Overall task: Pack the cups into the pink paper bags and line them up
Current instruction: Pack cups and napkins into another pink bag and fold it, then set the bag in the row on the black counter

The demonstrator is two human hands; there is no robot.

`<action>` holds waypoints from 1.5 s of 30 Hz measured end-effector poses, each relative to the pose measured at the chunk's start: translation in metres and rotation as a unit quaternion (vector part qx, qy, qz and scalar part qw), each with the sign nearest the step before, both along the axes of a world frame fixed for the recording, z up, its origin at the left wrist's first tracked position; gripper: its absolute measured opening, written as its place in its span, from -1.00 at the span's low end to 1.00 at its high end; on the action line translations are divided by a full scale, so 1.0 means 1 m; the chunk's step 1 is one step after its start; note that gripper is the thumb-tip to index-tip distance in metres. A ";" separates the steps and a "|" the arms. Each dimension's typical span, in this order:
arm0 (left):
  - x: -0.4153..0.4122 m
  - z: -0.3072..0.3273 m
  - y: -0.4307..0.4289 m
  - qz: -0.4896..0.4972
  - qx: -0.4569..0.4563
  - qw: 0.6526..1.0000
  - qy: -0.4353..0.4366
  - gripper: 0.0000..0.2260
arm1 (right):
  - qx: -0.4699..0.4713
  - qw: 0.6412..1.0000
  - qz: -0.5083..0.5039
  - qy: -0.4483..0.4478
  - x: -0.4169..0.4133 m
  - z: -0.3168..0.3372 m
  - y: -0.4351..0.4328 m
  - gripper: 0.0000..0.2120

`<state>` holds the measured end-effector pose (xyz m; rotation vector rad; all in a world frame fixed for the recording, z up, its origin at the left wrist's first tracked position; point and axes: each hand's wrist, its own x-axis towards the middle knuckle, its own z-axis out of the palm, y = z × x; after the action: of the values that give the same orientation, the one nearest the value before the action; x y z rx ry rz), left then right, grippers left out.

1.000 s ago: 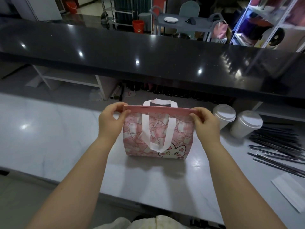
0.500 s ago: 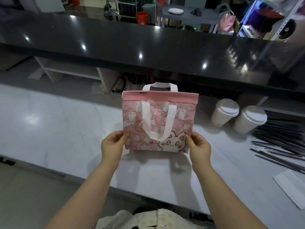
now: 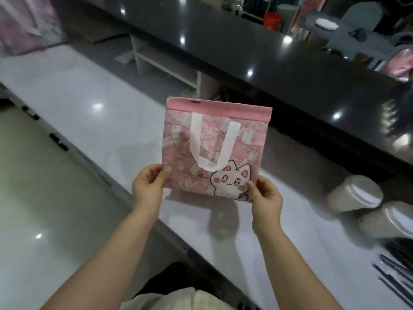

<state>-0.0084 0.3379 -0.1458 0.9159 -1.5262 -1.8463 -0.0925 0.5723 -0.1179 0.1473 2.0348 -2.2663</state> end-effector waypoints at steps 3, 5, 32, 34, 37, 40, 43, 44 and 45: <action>0.044 0.007 -0.033 0.115 0.031 0.993 0.023 -0.86 | -0.033 0.995 0.094 -0.023 0.004 0.007 -0.062 -0.81; 0.079 0.013 -0.056 0.184 0.043 0.982 0.028 -0.88 | -0.045 0.987 0.150 -0.034 0.015 0.011 -0.106 -0.80; 0.417 0.092 -0.588 0.467 -0.025 0.884 0.032 -0.83 | -0.115 0.860 0.496 0.007 0.256 0.096 -0.767 -0.71; 0.406 0.100 -0.633 0.464 -0.036 0.885 0.031 -0.81 | -0.125 0.862 0.491 0.010 0.244 0.102 -0.813 -0.70; 0.382 0.122 -0.714 0.460 -0.061 0.885 0.029 -0.85 | -0.144 0.861 0.487 0.023 0.220 0.117 -0.893 -0.71; 0.358 0.145 -0.800 0.464 -0.096 0.880 0.022 -0.88 | -0.178 0.847 0.500 0.038 0.197 0.136 -0.981 -0.67; 0.336 0.169 -0.888 0.477 -0.128 0.870 0.018 -0.88 | -0.201 0.832 0.515 0.053 0.176 0.156 -1.069 -0.66; 0.329 0.177 -0.917 0.482 -0.132 0.866 0.013 -0.88 | -0.203 0.828 0.519 0.054 0.170 0.164 -1.097 -0.66; 0.322 0.187 -0.944 0.488 -0.133 0.863 0.009 -0.88 | -0.205 0.828 0.520 0.051 0.163 0.171 -1.125 -0.66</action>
<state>0.3139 -0.6064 0.0408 1.2126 -0.9477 -0.8772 0.0709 -0.5527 0.0533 -0.8952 1.0796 -1.8468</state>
